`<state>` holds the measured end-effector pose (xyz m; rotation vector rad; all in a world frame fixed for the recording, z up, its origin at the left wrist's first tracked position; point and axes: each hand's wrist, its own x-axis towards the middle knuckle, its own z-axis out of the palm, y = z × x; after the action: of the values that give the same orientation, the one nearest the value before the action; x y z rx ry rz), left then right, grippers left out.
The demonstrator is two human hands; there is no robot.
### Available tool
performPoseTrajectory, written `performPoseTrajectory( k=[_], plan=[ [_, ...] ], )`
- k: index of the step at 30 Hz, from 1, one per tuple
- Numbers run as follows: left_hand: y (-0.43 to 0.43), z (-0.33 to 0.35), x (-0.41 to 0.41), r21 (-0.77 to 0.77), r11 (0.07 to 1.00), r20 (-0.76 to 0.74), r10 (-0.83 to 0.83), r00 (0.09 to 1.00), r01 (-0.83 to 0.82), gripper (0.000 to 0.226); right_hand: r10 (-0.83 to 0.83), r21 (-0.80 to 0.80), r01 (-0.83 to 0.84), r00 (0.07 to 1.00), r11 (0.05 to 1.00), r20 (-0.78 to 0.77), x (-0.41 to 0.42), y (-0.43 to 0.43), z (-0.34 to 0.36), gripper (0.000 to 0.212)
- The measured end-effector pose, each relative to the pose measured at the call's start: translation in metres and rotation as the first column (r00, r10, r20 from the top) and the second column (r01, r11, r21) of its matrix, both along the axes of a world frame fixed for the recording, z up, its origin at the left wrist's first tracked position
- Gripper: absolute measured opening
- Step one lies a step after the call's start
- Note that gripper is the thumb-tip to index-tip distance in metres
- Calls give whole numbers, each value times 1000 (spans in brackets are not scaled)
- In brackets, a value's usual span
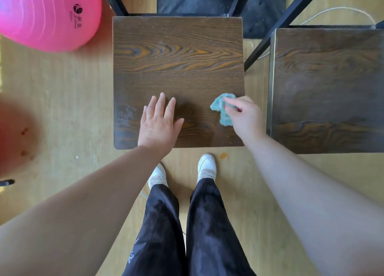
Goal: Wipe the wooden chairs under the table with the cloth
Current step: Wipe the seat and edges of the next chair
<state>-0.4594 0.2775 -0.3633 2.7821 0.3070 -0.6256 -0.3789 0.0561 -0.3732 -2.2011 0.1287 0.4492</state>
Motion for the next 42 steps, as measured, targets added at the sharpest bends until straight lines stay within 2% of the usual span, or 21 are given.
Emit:
performPoseTrajectory(
  k=[2,5,9,14,20,25,28,35,42],
  plan=[
    [-5,-2,11,10,1000,10,-5,1000,5,62,-37,-41,37,999,998,6,41,-8,1,26],
    [-13,-3,33,39,998,21,-39,999,39,63,-4,-78,6,1000,997,31,97,-4,1,27],
    [-14,-1,63,75,995,50,-64,997,60,64,96,-147,-82,991,986,94,157,14,2,28],
    [-13,-4,85,80,995,55,-57,997,52,64,264,-292,-239,963,926,47,188,28,-10,29],
    [-14,-4,83,57,998,35,-32,999,30,65,372,-300,-357,928,884,-9,159,20,-16,23],
    [-19,4,68,37,999,20,-11,1000,10,64,443,-236,-442,895,865,-51,103,5,-13,21],
    [-23,5,58,26,1000,-1,-9,1000,9,64,486,-198,-481,873,854,-27,63,-8,-16,20],
    [-29,10,31,43,999,-24,-22,999,23,63,499,-86,-499,866,862,-21,-40,-24,-20,17],
    [-17,23,13,52,998,-22,-32,999,33,62,439,-109,-445,895,889,-80,-84,-29,-13,21]
  ],
)
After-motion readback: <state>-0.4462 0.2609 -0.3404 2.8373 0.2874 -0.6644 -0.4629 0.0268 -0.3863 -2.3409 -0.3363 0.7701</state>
